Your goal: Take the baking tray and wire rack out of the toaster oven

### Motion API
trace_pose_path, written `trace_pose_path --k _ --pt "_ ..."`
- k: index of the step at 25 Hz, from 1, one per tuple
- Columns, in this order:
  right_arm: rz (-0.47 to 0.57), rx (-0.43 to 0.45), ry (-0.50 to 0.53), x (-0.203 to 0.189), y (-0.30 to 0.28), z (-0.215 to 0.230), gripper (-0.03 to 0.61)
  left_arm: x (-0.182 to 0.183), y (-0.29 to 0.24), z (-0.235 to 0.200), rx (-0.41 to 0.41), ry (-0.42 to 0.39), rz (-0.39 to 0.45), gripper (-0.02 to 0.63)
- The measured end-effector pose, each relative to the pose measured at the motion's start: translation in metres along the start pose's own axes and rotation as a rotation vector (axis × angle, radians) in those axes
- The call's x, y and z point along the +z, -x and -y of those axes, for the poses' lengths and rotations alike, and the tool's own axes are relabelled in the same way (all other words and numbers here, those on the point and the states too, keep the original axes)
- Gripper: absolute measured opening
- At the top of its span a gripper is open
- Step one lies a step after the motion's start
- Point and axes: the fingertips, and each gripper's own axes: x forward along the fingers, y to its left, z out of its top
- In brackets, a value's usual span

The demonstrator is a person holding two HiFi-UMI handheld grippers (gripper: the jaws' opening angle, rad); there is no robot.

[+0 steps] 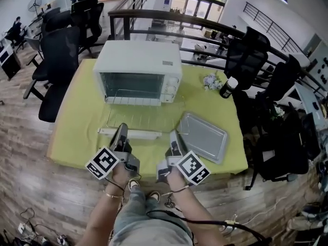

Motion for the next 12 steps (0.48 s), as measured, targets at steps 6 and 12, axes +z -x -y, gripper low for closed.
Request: trace_pose_path --k 6,12 --pt "0.09 -0.063 -0.007 0.037 0.036 0.029 0.065 -0.046 -0.019 0.03 -0.058 -0.013 -0.095 0.043" --pt "0.185 -0.155 -0.005 0.076 0.072 0.062 0.067 -0.1 -0.045 0.056 -0.113 -0.002 -0.211 0.044"
